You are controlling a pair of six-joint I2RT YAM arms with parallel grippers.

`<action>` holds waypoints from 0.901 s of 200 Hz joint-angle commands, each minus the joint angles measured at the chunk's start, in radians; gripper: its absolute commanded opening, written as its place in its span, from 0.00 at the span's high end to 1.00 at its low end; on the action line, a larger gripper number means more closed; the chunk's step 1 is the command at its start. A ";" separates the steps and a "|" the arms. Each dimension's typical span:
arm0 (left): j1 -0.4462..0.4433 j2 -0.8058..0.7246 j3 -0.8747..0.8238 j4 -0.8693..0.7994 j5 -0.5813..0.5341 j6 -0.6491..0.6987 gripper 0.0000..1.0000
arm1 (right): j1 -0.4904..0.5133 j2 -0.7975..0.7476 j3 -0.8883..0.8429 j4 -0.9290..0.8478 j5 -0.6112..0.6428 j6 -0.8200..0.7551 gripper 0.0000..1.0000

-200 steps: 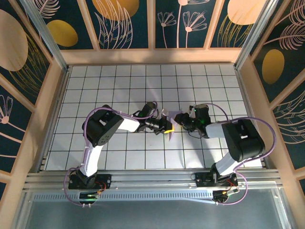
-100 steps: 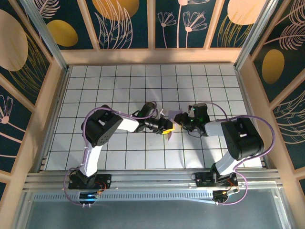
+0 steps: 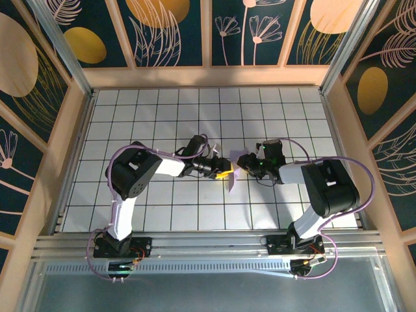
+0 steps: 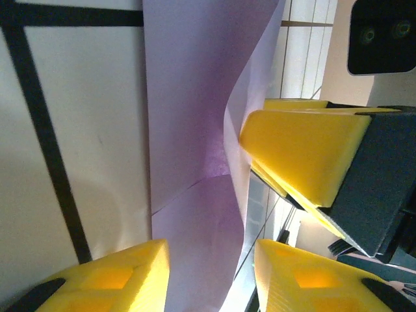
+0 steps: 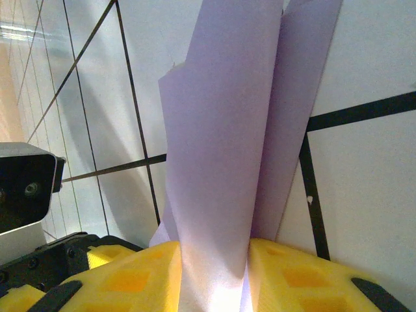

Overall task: Fold a paper plane with a square sheet of paper (fold left side to right side)
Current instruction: Fold the wing for the fifth time at the center of the table.

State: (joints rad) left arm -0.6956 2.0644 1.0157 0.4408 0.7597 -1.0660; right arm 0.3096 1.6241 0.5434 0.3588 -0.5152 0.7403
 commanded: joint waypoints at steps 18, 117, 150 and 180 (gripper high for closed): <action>0.000 0.042 0.054 -0.004 0.030 0.026 0.61 | 0.014 0.054 0.008 -0.036 0.083 -0.033 0.67; -0.001 0.075 0.124 -0.106 -0.038 0.103 0.88 | 0.021 0.066 0.026 -0.071 0.096 -0.051 0.67; 0.000 0.068 0.127 -0.157 -0.082 0.132 0.95 | 0.023 0.072 0.034 -0.090 0.106 -0.063 0.67; 0.001 0.061 0.134 -0.202 -0.115 0.160 0.97 | 0.029 0.071 0.040 -0.102 0.113 -0.071 0.67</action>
State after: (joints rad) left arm -0.6956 2.1239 1.1252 0.3061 0.6865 -0.9531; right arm 0.3153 1.6310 0.5785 0.2913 -0.5095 0.7174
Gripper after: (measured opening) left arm 0.047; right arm 0.332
